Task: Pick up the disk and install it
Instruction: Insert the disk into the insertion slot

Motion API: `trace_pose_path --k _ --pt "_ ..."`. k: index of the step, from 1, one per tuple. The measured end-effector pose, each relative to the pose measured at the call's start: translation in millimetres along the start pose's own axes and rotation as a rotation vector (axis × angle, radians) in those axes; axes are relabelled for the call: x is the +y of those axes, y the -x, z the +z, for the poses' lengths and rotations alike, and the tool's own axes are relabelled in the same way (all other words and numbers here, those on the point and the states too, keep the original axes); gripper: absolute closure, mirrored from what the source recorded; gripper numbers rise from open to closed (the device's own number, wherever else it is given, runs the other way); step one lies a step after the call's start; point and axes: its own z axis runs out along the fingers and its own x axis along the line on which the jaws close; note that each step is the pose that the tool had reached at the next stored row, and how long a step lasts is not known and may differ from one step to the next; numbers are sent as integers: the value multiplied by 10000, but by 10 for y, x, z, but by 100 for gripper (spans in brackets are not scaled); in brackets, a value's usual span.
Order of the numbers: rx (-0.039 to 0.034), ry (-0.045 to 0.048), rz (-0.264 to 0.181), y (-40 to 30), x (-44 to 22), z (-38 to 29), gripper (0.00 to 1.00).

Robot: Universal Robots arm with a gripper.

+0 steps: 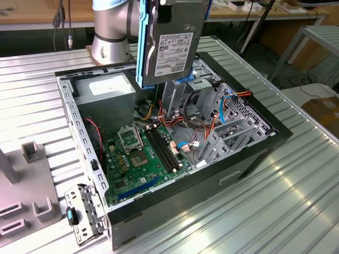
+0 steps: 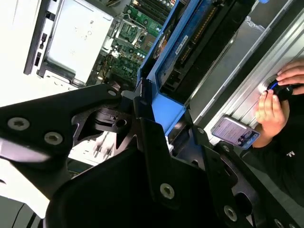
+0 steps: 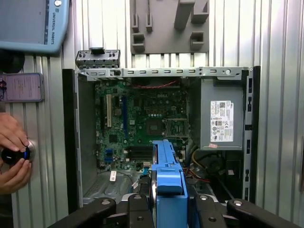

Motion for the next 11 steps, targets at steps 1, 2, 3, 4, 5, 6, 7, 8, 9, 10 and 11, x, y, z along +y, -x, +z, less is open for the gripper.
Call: trace_pose_path --k 1,2,3,4,5,6,7,8,9,10,11 --pt "0 0 -1 -1 -1 0 63" --pt "1 0 -1 -1 -1 -1 63" --pt "2 0 -2 -10 -1 0 63" --pt "3 -1 -2 -56 -1 3 63" --pt "5 0 -2 -94 -2 6 63" --pt "8 -1 -2 -184 -3 11 63" --pt "8 0 -1 -257 -4 17 63" --pt "7 -1 -1 -319 -4 23 63" --pt "8 0 -2 -359 -5 26 63" --pt "7 0 -2 -398 -5 31 63" --pt "7 -1 -2 -429 -6 35 63"
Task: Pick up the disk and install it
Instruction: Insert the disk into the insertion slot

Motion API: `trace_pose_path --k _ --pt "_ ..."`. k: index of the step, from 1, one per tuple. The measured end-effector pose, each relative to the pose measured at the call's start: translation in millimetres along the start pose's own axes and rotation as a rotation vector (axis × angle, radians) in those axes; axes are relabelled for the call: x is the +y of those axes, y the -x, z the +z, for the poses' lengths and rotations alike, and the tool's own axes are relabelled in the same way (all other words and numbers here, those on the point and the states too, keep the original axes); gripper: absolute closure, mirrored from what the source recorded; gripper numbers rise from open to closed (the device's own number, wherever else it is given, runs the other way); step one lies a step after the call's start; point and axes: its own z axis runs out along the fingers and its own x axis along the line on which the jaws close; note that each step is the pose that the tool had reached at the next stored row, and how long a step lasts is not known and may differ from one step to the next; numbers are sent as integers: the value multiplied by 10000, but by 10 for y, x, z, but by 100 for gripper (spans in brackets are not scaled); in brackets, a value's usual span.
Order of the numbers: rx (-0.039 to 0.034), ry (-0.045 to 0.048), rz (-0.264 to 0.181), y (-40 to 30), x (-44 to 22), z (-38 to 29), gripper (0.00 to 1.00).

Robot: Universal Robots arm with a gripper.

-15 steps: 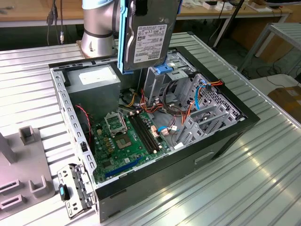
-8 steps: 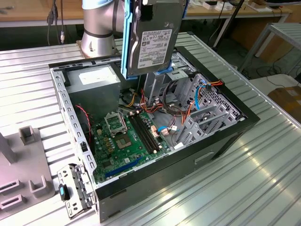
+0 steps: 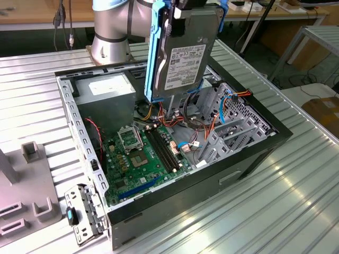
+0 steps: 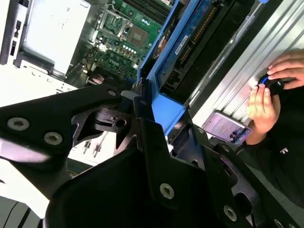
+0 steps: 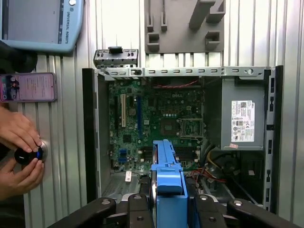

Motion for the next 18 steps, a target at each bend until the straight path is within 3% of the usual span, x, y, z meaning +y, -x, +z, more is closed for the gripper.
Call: trace_pose_path --k 2,5,6,7,8,13,18 --pt "-2 1 2 -62 0 8 63" --pt "-10 2 1 -63 0 8 63" --pt "-114 2 5 -63 -1 9 63" --pt "-392 7 20 -63 -1 8 63" --pt "-512 8 26 -63 0 9 63" --pt "-512 9 26 -63 -26 9 63" --pt "-512 10 26 -61 -145 16 63"
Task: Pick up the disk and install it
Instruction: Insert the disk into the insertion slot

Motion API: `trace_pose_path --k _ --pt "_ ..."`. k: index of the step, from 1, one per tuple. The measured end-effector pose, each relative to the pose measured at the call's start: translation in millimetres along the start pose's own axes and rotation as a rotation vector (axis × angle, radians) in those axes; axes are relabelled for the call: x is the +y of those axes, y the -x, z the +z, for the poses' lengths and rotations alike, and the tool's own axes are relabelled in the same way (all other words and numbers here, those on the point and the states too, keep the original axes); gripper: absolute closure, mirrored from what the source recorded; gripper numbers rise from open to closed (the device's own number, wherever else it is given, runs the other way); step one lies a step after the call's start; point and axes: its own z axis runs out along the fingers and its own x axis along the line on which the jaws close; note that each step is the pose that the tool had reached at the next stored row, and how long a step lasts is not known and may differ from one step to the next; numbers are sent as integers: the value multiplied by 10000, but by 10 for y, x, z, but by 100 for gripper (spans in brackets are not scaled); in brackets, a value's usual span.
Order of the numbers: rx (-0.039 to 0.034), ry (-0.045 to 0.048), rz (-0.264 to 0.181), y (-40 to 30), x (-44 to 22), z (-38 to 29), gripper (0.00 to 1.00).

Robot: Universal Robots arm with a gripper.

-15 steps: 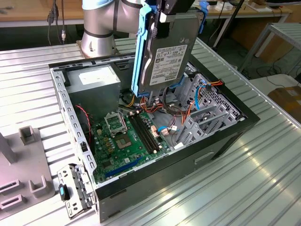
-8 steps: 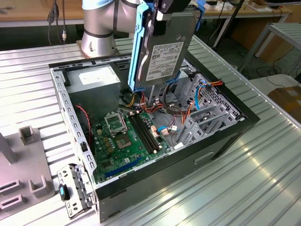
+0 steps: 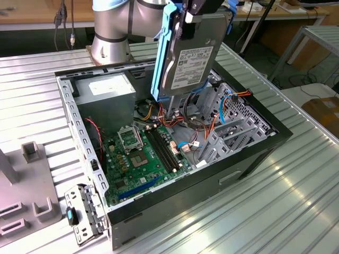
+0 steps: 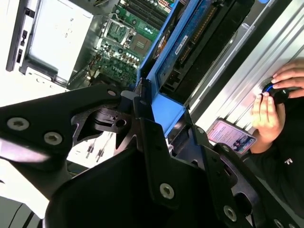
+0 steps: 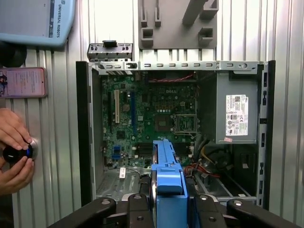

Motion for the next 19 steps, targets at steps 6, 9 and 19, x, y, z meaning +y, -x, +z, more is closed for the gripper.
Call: trace_pose_path --k 6,9,19 --pt "0 0 1 4 -265 16 63" --pt "0 -1 1 5 -357 22 63" --pt "0 0 -2 -5 -462 29 63"
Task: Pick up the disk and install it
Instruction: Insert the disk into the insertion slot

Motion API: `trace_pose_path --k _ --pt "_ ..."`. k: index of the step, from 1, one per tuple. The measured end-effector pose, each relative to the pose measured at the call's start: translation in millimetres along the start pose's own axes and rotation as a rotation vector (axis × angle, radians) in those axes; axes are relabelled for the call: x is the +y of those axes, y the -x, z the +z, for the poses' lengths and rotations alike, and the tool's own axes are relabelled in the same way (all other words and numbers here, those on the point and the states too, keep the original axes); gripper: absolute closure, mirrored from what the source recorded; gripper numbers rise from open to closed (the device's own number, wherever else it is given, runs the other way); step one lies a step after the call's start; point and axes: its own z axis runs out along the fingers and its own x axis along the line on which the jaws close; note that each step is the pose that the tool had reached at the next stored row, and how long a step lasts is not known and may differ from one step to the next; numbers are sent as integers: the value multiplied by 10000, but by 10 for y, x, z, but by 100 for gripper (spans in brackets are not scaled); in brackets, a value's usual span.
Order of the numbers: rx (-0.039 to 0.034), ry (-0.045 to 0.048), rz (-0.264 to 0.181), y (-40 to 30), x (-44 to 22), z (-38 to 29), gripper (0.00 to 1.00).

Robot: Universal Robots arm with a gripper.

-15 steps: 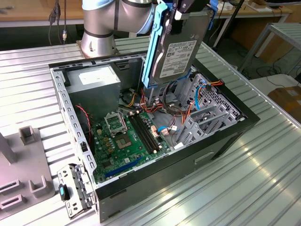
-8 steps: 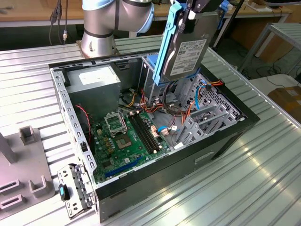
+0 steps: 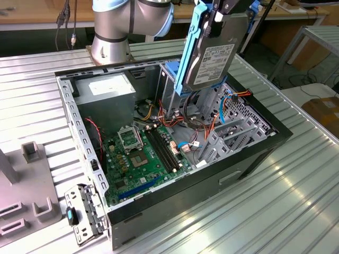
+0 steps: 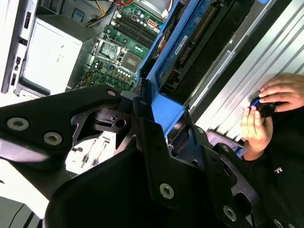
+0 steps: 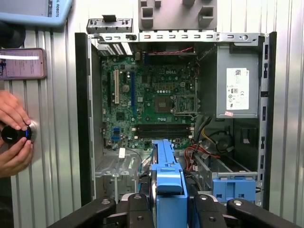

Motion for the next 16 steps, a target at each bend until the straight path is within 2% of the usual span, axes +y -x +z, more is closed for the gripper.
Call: trace_pose_path --k 2,3,5,6,7,8,10,11,14,16 --pt "0 0 2 -58 -1 3 63" --pt "-2 0 2 -140 -2 6 63" --pt "0 1 3 -227 -7 12 63" --pt "-1 0 2 -275 -41 20 63" --pt "0 3 2 -285 -76 22 63" --pt "0 7 3 -296 -135 28 63" --pt "1 12 2 -313 -321 44 63" --pt "-1 12 2 -326 -372 51 63" --pt "0 12 3 -469 -490 130 63" --pt "1 13 3 -481 -589 178 63"
